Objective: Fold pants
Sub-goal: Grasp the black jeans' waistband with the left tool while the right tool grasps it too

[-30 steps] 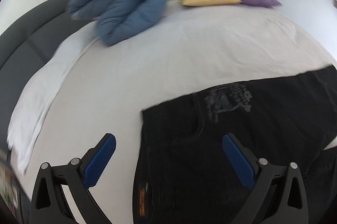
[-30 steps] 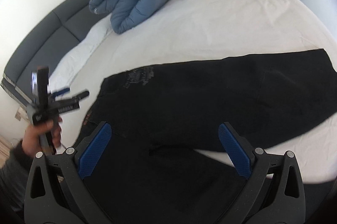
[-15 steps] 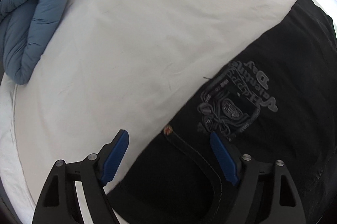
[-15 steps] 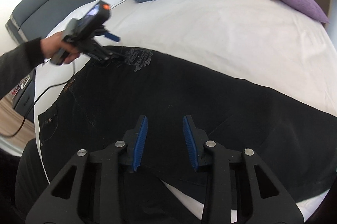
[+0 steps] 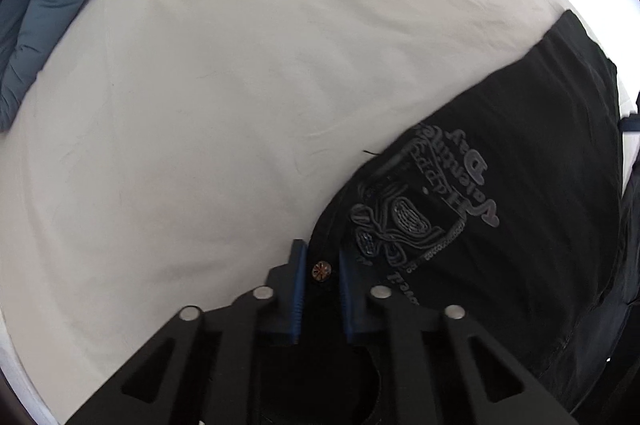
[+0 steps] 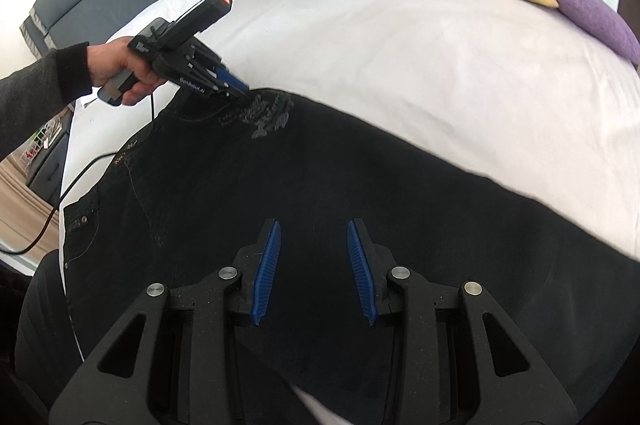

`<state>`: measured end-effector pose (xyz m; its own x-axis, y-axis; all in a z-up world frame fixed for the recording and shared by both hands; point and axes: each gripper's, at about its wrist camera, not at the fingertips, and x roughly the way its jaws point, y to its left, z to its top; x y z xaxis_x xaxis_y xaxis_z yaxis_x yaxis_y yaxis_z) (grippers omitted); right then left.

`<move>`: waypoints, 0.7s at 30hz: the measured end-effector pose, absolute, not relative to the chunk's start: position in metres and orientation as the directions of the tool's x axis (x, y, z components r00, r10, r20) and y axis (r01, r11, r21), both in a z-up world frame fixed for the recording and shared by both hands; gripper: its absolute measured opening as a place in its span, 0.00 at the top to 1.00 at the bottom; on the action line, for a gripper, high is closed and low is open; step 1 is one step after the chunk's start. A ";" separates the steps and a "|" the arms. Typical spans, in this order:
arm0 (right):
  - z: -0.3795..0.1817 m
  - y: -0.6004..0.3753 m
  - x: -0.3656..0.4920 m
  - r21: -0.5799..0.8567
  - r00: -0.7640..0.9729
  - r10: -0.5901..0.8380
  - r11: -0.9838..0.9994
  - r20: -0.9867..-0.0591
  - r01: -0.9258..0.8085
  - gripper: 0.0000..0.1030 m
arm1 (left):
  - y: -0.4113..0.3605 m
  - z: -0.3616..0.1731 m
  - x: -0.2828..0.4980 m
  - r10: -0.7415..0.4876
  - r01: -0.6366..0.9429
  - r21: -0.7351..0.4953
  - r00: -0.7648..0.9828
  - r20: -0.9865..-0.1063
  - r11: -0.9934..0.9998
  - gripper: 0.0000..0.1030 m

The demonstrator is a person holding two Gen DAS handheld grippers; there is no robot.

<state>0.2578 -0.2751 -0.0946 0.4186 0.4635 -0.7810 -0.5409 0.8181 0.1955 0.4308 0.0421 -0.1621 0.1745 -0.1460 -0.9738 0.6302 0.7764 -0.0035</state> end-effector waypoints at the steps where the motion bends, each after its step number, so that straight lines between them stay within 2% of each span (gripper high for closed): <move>1: -0.094 -0.273 0.261 0.193 0.419 0.465 0.815 -0.780 -0.546 0.67 | 0.040 -0.159 0.424 -0.144 0.634 0.015 0.198 -0.970 0.773 0.88; 10: -0.082 -0.240 0.294 0.071 0.415 0.439 0.751 -0.797 -0.657 0.67 | 0.038 -0.105 0.348 -0.197 0.655 0.143 0.417 -0.887 0.742 0.88; 21: -0.071 -0.181 0.317 -0.127 0.427 0.364 0.620 -0.828 -0.774 0.67 | 0.050 -0.071 0.296 -0.239 0.672 0.177 0.478 -0.845 0.719 0.88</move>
